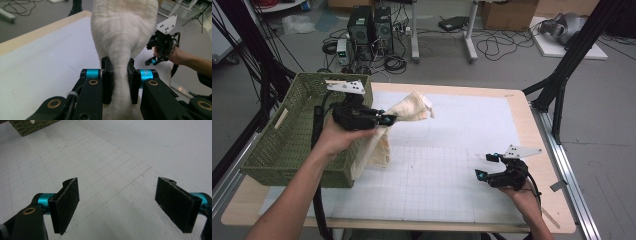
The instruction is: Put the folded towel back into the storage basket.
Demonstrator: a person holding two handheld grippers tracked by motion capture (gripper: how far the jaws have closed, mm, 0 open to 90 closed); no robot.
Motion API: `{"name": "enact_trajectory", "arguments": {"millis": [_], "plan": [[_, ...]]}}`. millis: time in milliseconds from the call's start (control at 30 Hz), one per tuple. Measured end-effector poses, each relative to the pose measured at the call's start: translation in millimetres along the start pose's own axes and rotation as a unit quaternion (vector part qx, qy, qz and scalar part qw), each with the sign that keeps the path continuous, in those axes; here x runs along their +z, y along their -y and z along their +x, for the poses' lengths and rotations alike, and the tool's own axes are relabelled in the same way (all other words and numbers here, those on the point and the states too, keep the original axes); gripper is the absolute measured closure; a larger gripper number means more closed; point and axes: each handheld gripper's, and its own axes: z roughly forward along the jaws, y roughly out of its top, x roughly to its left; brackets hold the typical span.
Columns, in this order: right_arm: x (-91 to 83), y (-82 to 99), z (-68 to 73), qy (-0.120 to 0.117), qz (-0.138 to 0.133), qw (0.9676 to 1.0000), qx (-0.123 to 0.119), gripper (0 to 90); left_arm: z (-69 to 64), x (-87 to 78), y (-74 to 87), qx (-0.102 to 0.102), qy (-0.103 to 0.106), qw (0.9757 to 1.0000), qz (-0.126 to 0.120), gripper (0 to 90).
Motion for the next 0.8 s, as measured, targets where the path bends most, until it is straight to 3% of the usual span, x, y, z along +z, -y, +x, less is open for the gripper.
{"name": "enact_trajectory", "arguments": {"millis": [167, 400, 800], "plan": [[1.5, -0.6, -0.9, -0.001, 0.001, 1.0, 0.004, 18.9, 6.5, -17.2, -3.1, -0.008, -0.018, 0.9997, -0.015, 79.4], [6.2, -1.9, -0.6, -0.003, 0.006, 1.0, 0.0, 18.9, 4.1, -30.9, -8.3, -0.004, -0.021, 0.9994, -0.027, 79.5], [10.8, -3.0, 0.1, -0.005, 0.013, 0.9999, -0.003, 18.9, 12.6, -74.7, -14.5, -0.012, -0.066, 0.9964, -0.053, 79.4]]}}
